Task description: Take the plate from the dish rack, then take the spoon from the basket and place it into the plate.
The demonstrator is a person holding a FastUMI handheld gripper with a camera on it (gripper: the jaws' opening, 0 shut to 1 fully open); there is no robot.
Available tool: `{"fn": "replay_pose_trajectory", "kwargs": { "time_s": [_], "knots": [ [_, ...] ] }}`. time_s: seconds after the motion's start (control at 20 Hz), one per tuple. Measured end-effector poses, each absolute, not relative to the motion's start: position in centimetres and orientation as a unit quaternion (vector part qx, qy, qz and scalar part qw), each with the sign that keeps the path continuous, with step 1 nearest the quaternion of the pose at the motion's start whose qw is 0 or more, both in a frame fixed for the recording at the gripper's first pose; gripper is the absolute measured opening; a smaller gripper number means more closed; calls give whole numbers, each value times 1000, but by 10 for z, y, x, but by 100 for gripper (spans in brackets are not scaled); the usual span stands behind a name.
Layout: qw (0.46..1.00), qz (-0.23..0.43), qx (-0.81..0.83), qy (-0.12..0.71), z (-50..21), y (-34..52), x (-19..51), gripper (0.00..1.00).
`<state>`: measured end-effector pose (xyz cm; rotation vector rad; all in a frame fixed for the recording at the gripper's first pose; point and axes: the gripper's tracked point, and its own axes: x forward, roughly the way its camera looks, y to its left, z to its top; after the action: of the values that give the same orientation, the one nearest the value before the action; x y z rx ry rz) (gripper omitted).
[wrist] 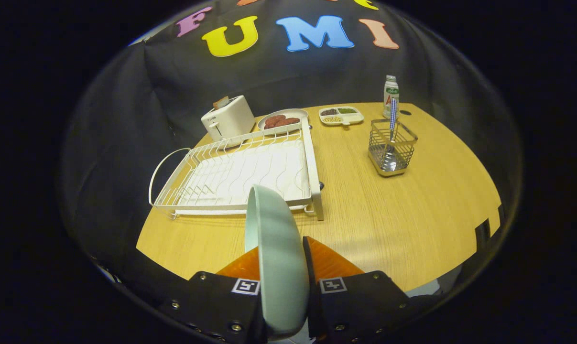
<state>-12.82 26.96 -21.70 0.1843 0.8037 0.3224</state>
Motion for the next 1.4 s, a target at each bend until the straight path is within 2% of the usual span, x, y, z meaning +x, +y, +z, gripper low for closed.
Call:
{"fn": "replay_pose_trajectory", "kwargs": {
  "time_s": [0.35,0.5,0.6,0.7,0.8,0.85,1.05,1.4],
  "knots": [
    [857,211,236,406,-245,280,-113,30],
    [859,207,218,414,-258,271,-114,32],
    [861,201,193,426,-265,264,-116,47],
    [867,191,181,424,-266,256,-114,47],
    [873,182,169,420,-267,248,-111,62],
    [875,182,169,415,-264,247,-110,65],
    [900,171,140,375,-240,233,-98,65],
    [955,114,90,259,-153,190,-55,64]
  ]
}}
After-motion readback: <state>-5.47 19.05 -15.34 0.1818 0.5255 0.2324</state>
